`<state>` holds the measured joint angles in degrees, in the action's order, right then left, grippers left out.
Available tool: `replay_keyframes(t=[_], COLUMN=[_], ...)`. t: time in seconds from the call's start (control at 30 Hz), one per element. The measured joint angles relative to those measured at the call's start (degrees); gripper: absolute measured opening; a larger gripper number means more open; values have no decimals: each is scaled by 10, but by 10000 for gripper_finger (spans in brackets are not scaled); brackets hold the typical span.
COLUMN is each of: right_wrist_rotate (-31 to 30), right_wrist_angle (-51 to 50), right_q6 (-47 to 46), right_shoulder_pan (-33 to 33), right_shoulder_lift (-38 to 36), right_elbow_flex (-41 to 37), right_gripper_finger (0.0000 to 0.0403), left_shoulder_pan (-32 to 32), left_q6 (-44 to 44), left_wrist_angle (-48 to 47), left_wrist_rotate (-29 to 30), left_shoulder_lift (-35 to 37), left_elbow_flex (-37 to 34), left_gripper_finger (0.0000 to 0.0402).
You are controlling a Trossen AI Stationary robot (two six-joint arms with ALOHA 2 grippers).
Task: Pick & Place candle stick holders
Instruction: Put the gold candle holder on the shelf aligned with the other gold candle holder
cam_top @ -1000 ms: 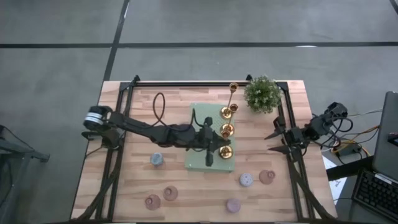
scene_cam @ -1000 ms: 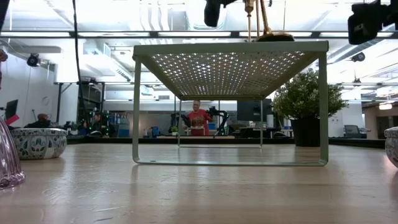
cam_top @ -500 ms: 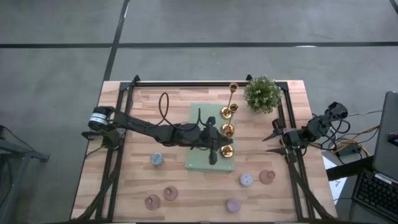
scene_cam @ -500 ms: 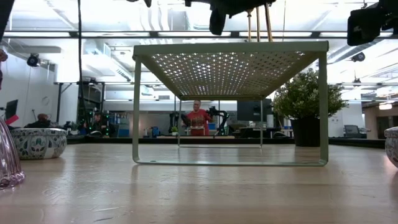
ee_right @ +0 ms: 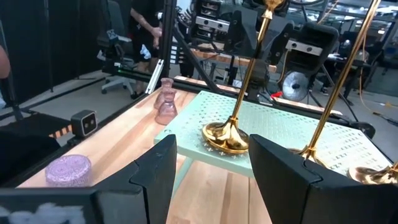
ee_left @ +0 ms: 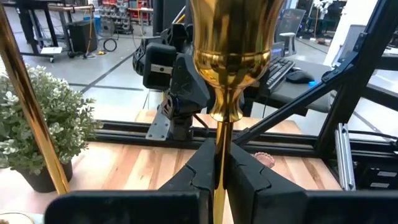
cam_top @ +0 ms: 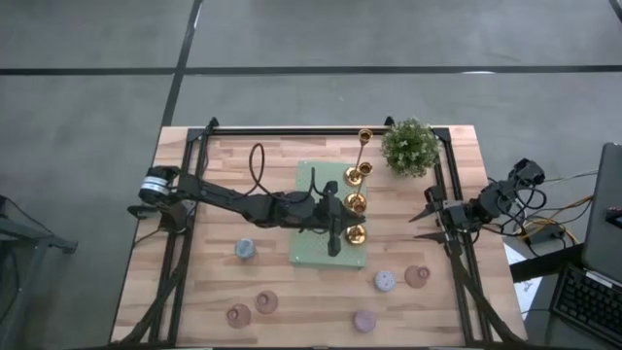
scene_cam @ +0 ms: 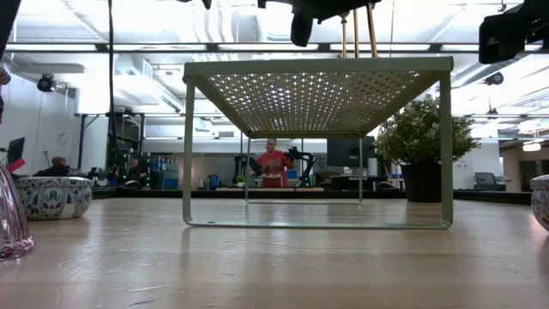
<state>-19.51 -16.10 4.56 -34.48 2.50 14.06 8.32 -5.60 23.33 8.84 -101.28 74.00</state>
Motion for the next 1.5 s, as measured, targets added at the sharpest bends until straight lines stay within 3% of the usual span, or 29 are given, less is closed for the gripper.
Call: replay_keyframes(t=[1.5], right_wrist_rotate=[0], right_wrist_angle=[0], right_q6=[0], right_shoulder_pan=[0], right_shoulder_lift=[0], right_elbow_flex=[0], right_gripper_finger=[194], left_shoulder_pan=[-5], left_q6=[8], left_wrist_angle=[14], left_wrist_rotate=[-4], left_shoulder_lift=[-20], left_elbow_flex=[7], left_gripper_finger=[26])
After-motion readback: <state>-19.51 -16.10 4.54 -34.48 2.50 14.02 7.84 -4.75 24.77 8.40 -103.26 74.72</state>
